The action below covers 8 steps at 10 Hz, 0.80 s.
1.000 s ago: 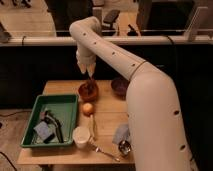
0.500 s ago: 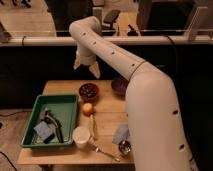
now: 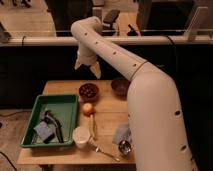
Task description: Place grapes in red bowl
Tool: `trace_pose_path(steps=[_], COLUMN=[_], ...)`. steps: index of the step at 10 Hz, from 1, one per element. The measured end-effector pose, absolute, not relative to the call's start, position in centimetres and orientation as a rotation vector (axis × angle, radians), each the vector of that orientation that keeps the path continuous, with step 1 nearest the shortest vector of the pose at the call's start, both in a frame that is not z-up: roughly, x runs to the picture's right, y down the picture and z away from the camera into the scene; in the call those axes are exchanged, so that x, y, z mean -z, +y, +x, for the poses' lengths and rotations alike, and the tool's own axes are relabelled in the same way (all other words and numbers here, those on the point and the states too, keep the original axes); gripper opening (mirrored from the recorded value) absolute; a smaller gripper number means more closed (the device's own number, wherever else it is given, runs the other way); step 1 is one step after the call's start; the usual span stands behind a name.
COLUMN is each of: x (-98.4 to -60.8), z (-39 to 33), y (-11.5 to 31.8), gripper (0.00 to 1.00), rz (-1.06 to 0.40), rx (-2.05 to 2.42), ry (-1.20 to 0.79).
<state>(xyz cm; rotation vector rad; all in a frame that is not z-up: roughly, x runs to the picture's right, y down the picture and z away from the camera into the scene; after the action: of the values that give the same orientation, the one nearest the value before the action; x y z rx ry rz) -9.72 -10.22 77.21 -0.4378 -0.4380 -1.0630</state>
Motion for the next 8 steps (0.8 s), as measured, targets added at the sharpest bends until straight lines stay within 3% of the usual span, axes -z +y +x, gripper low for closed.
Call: trace_pose_path(steps=[8], x=[-77.12], z=[-9.58], y=[-10.16], gripper=[0.8], rz=[-0.446], rx=[1.082], ry=[-0.459])
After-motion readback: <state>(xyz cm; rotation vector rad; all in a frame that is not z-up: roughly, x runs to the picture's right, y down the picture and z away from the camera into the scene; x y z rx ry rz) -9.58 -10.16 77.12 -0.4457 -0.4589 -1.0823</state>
